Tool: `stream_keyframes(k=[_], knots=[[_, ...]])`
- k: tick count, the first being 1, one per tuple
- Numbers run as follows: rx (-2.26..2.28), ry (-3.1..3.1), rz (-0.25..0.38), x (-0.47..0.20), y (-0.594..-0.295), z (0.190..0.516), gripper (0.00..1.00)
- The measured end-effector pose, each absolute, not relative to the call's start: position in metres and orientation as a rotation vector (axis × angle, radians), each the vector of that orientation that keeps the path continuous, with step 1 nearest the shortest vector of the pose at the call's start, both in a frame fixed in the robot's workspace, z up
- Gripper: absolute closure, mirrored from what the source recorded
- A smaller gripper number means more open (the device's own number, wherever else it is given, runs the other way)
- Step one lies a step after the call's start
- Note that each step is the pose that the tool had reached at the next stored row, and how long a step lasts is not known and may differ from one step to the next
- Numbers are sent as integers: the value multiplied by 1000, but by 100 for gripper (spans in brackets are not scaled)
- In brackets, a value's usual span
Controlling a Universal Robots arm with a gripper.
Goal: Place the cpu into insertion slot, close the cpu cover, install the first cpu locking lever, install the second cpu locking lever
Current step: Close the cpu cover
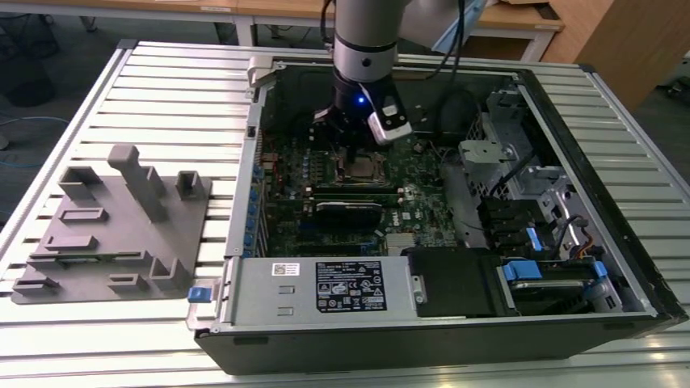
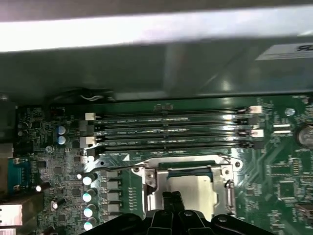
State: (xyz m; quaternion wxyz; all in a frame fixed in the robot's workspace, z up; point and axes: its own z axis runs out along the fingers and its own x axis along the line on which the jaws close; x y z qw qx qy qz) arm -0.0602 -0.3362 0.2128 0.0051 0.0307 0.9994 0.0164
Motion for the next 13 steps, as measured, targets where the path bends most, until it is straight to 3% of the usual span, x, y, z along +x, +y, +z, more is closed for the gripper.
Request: stream_keyframes(k=[13], knots=[[96,3129,52,-66,-336,205,89]])
